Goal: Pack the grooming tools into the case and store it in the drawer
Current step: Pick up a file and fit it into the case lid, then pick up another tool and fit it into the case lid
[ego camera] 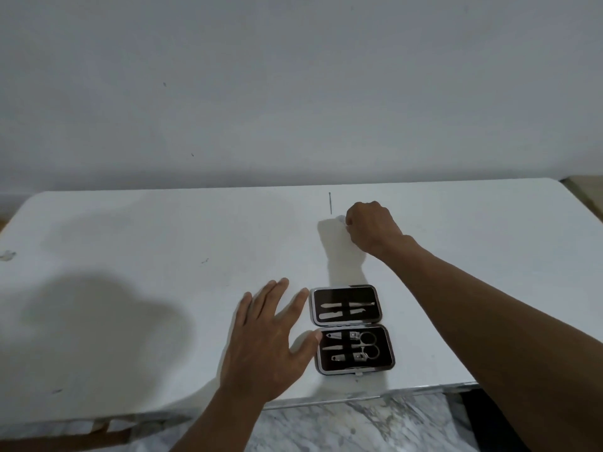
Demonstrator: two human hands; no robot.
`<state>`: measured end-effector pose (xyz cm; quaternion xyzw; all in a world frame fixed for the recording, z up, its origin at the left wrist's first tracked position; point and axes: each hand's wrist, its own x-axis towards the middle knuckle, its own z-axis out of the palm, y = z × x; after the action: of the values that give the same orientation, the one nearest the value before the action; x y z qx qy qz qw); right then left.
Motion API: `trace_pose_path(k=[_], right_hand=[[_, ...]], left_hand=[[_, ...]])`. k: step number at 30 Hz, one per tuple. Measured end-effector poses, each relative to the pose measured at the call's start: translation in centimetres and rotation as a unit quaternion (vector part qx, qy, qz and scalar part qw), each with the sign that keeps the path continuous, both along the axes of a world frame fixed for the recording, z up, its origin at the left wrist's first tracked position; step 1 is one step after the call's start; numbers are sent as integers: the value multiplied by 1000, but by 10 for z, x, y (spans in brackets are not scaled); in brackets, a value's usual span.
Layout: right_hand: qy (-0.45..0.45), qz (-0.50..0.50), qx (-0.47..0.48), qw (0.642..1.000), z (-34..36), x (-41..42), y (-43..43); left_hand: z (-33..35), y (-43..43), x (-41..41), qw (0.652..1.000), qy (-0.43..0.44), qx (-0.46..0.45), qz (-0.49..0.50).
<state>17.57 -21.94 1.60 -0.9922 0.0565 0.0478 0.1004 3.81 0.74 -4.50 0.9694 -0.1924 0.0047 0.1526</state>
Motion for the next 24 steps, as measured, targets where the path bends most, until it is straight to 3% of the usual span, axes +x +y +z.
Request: trace_pose_path(k=[12,18,24], right_hand=[[82,-93,50,991,20,17,4],[76,-78,35,993,13,15,3],[65,-92,154,982,11,8,-8]], left_hand=[[1,0,1,1000,8,-2,-1],[1,0,1,1000,15,-7,2],[1,0,0,1000,0,6,1]])
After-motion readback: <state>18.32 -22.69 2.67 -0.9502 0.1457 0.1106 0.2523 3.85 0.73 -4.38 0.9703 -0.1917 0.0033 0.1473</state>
